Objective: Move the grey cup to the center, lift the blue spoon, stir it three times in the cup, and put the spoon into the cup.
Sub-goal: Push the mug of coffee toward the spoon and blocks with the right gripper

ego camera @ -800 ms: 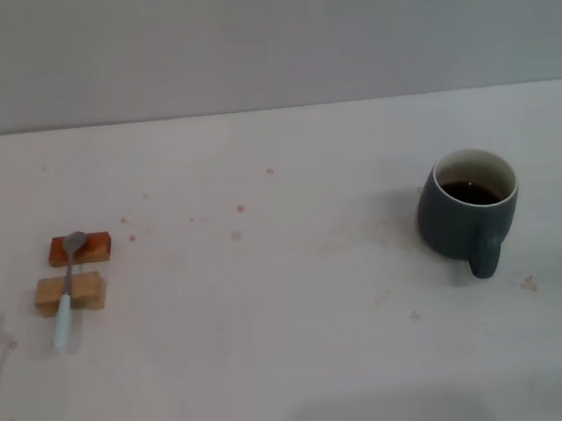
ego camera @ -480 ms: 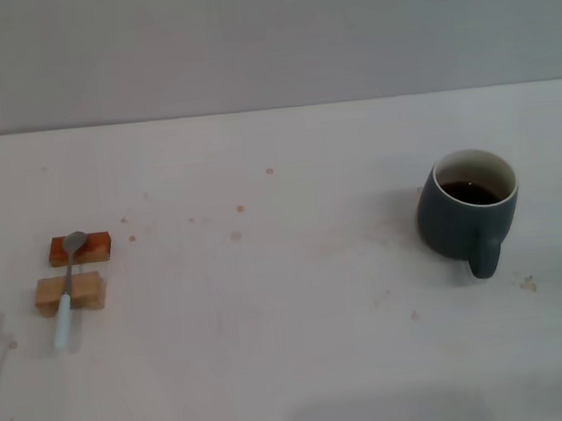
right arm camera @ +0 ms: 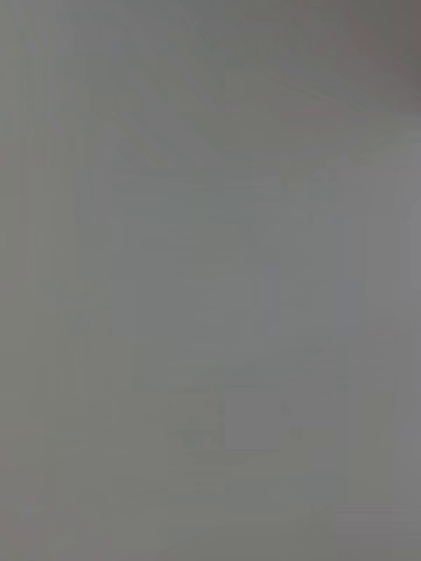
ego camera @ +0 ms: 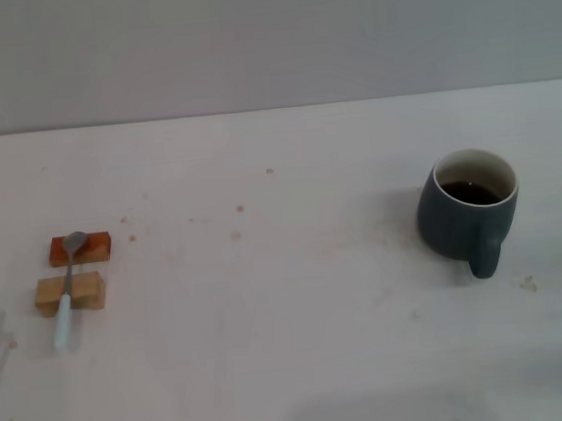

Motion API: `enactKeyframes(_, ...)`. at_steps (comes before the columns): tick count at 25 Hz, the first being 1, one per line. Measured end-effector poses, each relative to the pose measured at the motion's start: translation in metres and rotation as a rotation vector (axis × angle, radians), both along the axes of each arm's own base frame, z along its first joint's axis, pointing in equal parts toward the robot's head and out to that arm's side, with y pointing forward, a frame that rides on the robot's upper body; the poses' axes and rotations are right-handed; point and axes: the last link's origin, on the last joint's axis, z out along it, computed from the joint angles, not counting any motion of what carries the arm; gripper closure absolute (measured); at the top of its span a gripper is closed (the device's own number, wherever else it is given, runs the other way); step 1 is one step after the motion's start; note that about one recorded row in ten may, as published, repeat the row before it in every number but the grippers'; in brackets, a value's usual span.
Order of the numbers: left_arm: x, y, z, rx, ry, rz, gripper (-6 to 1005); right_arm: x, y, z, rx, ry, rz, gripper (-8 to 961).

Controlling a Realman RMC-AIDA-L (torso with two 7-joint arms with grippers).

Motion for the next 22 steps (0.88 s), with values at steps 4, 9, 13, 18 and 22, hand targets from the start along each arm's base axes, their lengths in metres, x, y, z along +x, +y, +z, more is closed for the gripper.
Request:
enactKeyframes(4,0.001,0.002,0.000,0.000,0.000,-0.005,188,-0.001,0.010,-0.005,-0.042,0.005,-0.012,954)
enactKeyframes(9,0.002,0.004,0.000,0.000,0.000,-0.009,188,-0.004,0.019,-0.011,-0.087,0.003,-0.012,954)
enactKeyframes(13,0.003,0.005,0.000,0.000,0.000,-0.013,188,-0.008,0.026,-0.019,-0.131,0.010,-0.013,954)
enactKeyframes(18,0.004,0.008,0.000,0.000,-0.001,-0.019,189,-0.016,0.029,-0.028,-0.177,0.005,0.017,954)
enactKeyframes(22,0.005,0.010,0.000,0.000,-0.001,-0.025,189,-0.021,0.030,-0.034,-0.201,0.006,0.035,954)
